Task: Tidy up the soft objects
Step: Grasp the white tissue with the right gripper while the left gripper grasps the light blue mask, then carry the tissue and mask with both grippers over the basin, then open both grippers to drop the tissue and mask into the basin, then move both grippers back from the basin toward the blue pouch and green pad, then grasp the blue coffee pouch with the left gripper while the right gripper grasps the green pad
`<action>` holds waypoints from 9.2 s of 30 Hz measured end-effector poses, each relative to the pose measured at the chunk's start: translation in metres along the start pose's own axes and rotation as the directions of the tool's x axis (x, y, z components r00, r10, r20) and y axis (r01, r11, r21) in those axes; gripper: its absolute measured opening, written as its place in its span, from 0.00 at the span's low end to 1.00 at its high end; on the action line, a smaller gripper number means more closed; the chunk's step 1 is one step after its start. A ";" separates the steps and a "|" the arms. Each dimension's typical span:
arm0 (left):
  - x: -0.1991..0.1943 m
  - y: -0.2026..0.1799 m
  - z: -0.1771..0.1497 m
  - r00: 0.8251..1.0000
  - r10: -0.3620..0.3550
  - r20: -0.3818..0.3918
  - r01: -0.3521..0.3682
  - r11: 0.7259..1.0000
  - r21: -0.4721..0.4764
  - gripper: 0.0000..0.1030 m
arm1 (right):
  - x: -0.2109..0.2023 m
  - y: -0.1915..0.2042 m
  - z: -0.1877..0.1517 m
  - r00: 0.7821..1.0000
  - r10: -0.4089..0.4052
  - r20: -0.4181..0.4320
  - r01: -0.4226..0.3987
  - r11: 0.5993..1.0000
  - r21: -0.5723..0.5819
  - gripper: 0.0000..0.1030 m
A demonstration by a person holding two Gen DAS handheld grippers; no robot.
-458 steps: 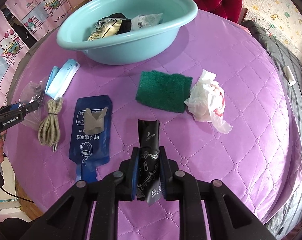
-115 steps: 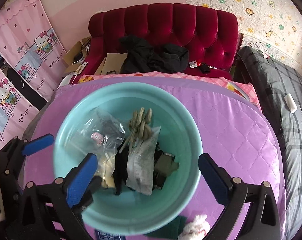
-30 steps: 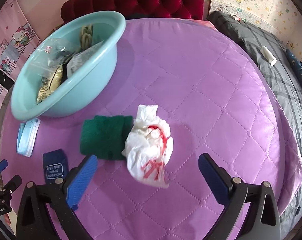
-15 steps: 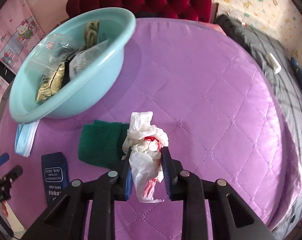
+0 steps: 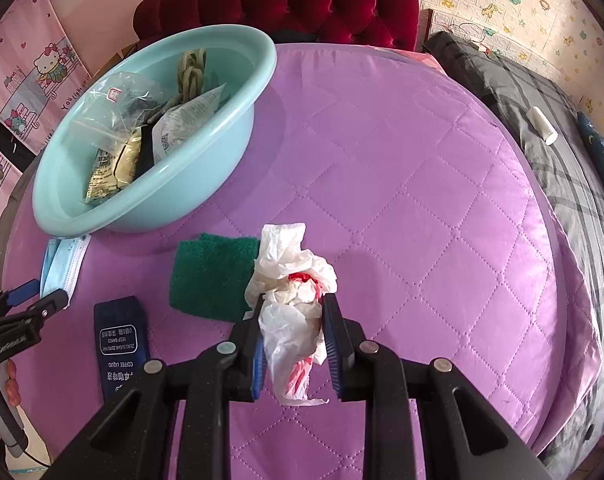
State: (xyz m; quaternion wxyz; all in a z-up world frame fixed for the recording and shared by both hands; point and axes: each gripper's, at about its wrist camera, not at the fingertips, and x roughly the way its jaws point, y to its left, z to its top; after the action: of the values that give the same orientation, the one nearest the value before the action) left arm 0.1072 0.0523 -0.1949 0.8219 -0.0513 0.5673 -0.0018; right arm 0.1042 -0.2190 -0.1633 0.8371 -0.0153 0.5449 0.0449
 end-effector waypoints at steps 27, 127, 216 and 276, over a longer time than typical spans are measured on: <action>-0.065 -0.020 -0.024 0.997 -0.057 0.045 0.052 0.992 0.119 0.15 | -0.036 0.024 -0.013 1.000 0.011 0.013 -0.010 0.999 -0.050 0.25; -0.088 -0.081 0.083 0.982 -0.092 0.165 0.051 0.970 0.238 1.00 | -0.057 0.068 0.120 0.991 0.055 0.122 -0.045 0.995 -0.084 1.00; 0.005 -0.105 -0.066 0.999 -0.032 -0.020 0.034 0.994 0.108 0.41 | -0.006 0.020 -0.049 0.998 0.057 0.013 -0.055 0.991 -0.118 1.00; -0.085 -0.067 -0.057 0.991 -0.104 0.084 0.081 0.967 0.242 0.41 | -0.033 0.074 -0.018 0.999 0.047 0.019 -0.045 0.995 -0.093 0.05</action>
State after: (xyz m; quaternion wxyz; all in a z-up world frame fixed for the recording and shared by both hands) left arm 0.0278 -0.0134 -0.1295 0.8475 0.0213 0.5198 -0.1057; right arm 0.0675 -0.1487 -0.1391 0.8399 -0.0409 0.5338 0.0897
